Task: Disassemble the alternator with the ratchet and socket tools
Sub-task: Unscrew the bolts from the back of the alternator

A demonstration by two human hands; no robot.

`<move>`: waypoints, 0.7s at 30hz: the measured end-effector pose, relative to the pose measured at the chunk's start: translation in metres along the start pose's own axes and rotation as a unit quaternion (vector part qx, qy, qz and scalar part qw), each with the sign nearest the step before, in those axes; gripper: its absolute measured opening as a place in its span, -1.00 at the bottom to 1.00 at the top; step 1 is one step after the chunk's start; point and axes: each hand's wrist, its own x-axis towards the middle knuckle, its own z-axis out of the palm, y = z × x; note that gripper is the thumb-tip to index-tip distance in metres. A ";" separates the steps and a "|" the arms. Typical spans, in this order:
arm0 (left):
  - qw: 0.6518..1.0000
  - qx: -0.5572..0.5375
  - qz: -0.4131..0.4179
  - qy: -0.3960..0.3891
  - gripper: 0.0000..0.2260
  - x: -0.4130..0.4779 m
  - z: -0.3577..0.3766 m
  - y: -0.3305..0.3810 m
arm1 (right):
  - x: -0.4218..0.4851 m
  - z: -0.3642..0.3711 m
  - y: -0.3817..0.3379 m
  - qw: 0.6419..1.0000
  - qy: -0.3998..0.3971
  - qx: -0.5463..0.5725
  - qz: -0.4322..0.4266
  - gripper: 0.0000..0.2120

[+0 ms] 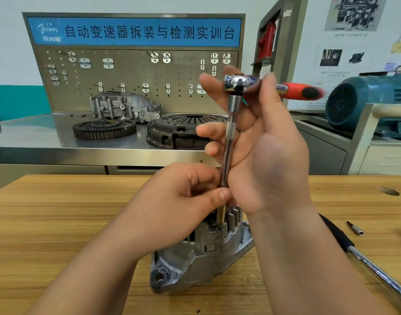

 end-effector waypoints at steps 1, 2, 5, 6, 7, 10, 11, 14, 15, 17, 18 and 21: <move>1.000 0.004 -0.002 0.010 -0.79 0.000 0.001 -0.001 | 0.000 0.000 0.001 1.000 0.008 -0.006 0.000 -0.66; 1.000 0.008 -0.005 0.024 -0.76 0.000 0.002 -0.001 | -0.001 0.001 0.002 1.000 0.015 -0.016 -0.011 -0.68; 0.998 0.023 -0.013 0.063 -0.87 0.001 0.005 -0.001 | -0.003 0.004 0.003 0.995 0.018 -0.058 -0.079 -0.77; 0.997 0.025 -0.012 0.072 -0.88 0.001 0.005 0.001 | -0.003 0.005 0.003 0.993 0.014 -0.064 -0.096 -0.78; 0.997 0.025 -0.008 0.075 -0.89 0.000 0.006 0.002 | -0.003 0.006 0.003 0.993 0.009 -0.062 -0.104 -0.78; 0.998 0.029 -0.003 0.064 -0.89 -0.001 0.004 0.003 | -0.004 0.007 0.002 0.995 0.004 -0.038 -0.089 -0.80; 0.998 0.026 0.001 0.051 -0.87 -0.001 0.003 0.003 | -0.004 0.006 0.002 0.997 0.005 -0.032 -0.075 -0.79; 1.000 0.014 0.013 0.012 -0.77 0.000 0.001 0.002 | -0.001 0.002 0.000 1.000 0.011 -0.010 -0.021 -0.66; 1.000 0.011 0.010 0.007 -0.77 0.000 0.000 0.002 | 0.000 0.001 -0.001 1.000 0.012 -0.005 -0.008 -0.62; 1.000 0.010 0.003 0.021 -0.81 0.000 0.001 0.002 | -0.001 0.001 0.000 1.000 0.008 -0.013 -0.005 -0.64; 0.999 0.010 -0.002 0.035 -0.85 0.000 0.002 0.002 | -0.002 0.001 0.001 0.999 0.003 -0.027 -0.019 -0.68; 0.997 0.020 -0.022 0.068 -0.91 -0.001 0.004 0.002 | -0.003 0.005 0.003 0.994 -0.012 -0.075 -0.080 -0.77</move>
